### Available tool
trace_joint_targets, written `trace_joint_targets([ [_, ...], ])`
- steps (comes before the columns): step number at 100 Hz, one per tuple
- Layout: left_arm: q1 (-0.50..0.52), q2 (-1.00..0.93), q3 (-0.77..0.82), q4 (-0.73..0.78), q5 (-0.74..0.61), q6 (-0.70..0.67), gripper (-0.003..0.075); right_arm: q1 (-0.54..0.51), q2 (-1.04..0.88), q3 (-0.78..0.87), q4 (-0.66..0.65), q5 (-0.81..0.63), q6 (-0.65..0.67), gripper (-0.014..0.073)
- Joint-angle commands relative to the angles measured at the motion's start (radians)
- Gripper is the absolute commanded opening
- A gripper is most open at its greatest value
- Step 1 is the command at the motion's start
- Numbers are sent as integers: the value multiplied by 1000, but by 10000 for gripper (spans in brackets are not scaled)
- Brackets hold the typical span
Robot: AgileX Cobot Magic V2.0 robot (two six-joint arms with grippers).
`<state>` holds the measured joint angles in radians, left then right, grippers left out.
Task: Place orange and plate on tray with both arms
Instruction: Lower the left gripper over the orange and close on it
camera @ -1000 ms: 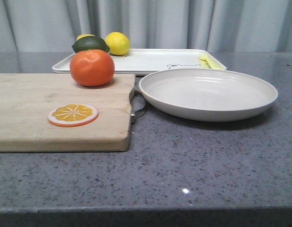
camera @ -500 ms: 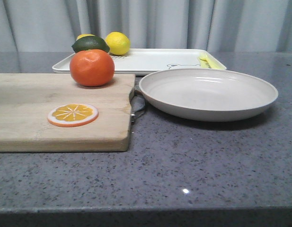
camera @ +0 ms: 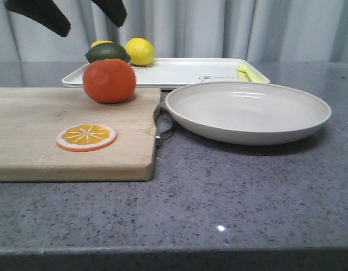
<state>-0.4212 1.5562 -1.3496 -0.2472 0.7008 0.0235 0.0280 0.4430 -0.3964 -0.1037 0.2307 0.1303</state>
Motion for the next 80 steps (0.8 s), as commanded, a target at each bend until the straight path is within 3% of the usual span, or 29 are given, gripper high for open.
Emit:
trace_joint_targets([
  [1, -11, 8, -70, -25, -23, -8, 629, -8, 12, -36, -5, -72, -9, -67],
  [80, -9, 153, -148, -22, 48, -12, 606, -8, 12, -36, -5, -72, -9, -67],
])
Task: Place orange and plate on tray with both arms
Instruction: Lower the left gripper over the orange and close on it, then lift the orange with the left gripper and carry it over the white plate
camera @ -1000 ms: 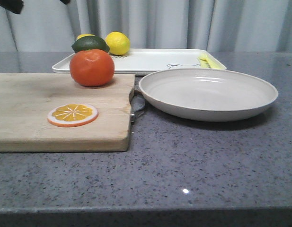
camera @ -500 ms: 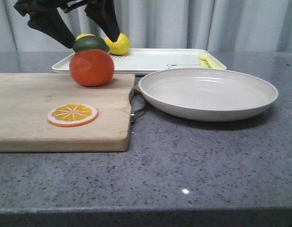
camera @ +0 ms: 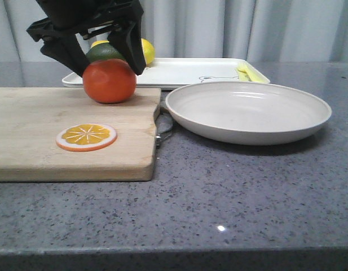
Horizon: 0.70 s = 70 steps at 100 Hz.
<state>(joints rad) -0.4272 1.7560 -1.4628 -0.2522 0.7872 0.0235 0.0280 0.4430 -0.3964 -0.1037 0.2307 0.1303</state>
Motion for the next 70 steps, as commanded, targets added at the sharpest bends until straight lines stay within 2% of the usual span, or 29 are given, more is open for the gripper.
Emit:
trace_joint_targets([
  [1, -3, -47, -35, -17, -38, -12, 602, -8, 12, -36, -5, -72, -9, -67],
  [30, -3, -47, -35, -17, -36, -12, 422, -8, 12, -36, -5, -72, -9, -67],
  [54, -8, -47, -68, -19, -4, -11, 404, -8, 12, -36, -5, -72, -9, -67],
  [70, -58, -47, -147, -21, 12, -11, 404, -8, 12, -36, -5, -72, -9, -67],
])
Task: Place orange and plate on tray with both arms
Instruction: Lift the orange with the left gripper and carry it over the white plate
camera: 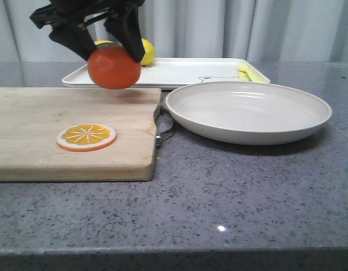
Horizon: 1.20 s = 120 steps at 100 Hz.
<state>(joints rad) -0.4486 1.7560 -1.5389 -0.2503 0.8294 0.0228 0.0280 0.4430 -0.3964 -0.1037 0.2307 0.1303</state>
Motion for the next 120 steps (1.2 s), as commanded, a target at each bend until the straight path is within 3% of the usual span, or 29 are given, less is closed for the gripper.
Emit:
trace_joint_targets([
  [1, -43, -47, -75, -23, -30, -10, 404, -8, 12, -36, -5, -72, -9, -67],
  [55, -269, 86, -264, -43, -30, -16, 404, -8, 12, -36, -5, -72, -9, -67],
  [72, -288, 150, -295, -116, -28, -16, 404, -8, 12, -36, -5, -71, -9, -67],
  [120, -290, 206, -295, -112, 0, -16, 416, -8, 12, -36, -5, -71, -9, -67],
])
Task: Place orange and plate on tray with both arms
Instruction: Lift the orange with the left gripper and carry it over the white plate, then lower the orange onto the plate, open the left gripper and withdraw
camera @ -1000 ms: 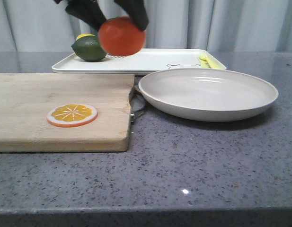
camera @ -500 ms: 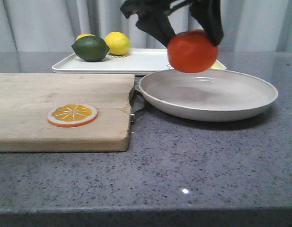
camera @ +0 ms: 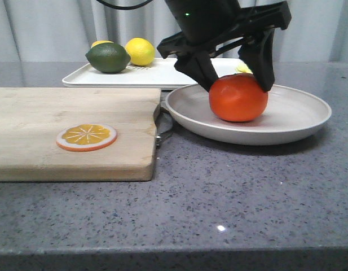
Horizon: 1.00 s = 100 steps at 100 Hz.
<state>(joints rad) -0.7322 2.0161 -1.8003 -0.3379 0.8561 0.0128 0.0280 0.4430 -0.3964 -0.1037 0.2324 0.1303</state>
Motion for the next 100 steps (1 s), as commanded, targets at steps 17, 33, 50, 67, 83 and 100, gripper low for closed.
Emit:
trace_joint_targets([
  [17, -7, -54, -33, -22, -27, -6, 507, -8, 12, -36, -5, -73, -9, -67],
  [33, -7, -54, -33, -18, -27, -6, 593, -8, 12, -36, -5, -72, -9, -67],
  [50, -7, -54, -33, -18, -27, -6, 600, -8, 12, -36, -5, -72, -9, -67],
  [67, -7, -74, -33, -11, -31, -6, 599, -8, 12, -36, -5, -72, -9, -67],
  [83, -5, -112, -33, 16, -31, -6, 581, -8, 12, -36, -5, -72, -9, -67],
  [100, -5, -162, -33, 29, -31, -6, 459, -8, 12, -36, -5, -72, -9, -67],
])
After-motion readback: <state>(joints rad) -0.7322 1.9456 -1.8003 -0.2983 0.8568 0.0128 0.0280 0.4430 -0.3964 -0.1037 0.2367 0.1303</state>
